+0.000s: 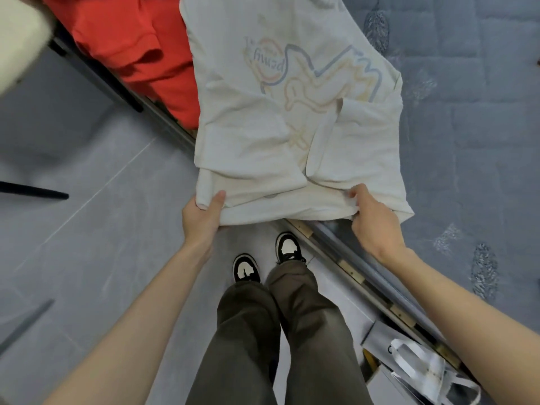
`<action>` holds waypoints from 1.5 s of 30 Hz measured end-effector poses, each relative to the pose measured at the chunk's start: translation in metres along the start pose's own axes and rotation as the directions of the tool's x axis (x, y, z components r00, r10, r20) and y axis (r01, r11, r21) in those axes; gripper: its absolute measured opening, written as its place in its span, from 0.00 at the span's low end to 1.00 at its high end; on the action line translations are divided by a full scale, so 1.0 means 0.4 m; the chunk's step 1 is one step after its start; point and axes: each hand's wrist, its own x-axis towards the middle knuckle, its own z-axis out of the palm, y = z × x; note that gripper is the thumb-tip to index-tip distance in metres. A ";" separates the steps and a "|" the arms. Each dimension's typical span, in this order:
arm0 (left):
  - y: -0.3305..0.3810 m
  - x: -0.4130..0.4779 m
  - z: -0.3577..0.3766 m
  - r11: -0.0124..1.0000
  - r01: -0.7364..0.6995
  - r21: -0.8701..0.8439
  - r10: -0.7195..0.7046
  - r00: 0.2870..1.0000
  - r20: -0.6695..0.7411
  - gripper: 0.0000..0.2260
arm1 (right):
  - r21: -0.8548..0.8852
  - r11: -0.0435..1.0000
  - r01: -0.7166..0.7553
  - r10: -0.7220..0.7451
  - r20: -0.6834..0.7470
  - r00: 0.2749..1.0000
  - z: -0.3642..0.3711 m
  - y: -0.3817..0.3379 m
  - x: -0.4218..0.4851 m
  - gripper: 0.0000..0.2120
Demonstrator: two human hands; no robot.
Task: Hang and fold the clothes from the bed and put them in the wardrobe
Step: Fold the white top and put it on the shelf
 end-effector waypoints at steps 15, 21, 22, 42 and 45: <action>0.028 -0.101 -0.067 0.962 0.271 -0.040 -0.272 0.962 -0.024 0.11 | -0.374 0.927 0.009 0.117 0.313 0.942 -0.102 -0.078 0.003 0.09; 0.242 -0.031 0.020 0.945 0.211 -0.250 -0.209 0.977 0.038 0.03 | -0.438 0.899 -0.014 0.104 0.183 0.978 -0.204 -0.116 0.122 0.10; 0.279 -0.011 0.038 0.939 0.212 -0.271 -0.209 0.977 0.040 0.02 | -0.433 0.901 -0.024 0.112 0.179 0.978 -0.224 -0.123 0.154 0.10; 0.270 0.170 0.201 0.784 -0.317 0.535 0.415 0.907 -0.072 0.41 | -0.230 0.973 0.030 -0.003 0.113 0.994 -0.163 -0.029 0.388 0.35; 0.288 0.222 0.201 0.781 -0.251 0.572 0.410 0.897 -0.166 0.30 | -0.106 0.987 -0.122 0.125 0.018 0.992 -0.168 0.010 0.418 0.35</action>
